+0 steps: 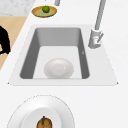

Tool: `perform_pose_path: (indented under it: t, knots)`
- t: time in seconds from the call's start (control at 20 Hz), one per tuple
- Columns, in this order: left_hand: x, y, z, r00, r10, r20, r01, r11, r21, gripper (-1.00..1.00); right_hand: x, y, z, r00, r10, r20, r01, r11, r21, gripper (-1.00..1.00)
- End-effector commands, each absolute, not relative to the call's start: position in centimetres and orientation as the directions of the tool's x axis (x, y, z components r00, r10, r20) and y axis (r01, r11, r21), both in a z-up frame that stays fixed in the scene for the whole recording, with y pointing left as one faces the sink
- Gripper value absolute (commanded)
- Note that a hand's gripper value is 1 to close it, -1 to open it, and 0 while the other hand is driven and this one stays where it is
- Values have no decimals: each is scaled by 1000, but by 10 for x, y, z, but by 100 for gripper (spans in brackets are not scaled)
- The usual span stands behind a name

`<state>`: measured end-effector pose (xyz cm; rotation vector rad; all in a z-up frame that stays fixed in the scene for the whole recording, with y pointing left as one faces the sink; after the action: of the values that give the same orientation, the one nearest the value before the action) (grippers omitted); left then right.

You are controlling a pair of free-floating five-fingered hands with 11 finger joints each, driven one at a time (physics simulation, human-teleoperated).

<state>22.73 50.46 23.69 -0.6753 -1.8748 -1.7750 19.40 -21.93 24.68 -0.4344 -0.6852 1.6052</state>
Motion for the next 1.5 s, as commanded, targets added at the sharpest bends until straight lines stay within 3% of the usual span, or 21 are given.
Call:
perform_pose_path:
  t: [0.0, 1.45]
  knots:
    - [235, 518, 220, -770, 5, 638, 637, 66, 768, -100, 194, -219, 247, -154, 982, 107, -757, -48, -652, 0]
    - [280, 541, 134, -760, 25, 649, 649, 38, 759, -100, 194, -219, 247, -154, 982, 107, -757, -48, -652, 0]
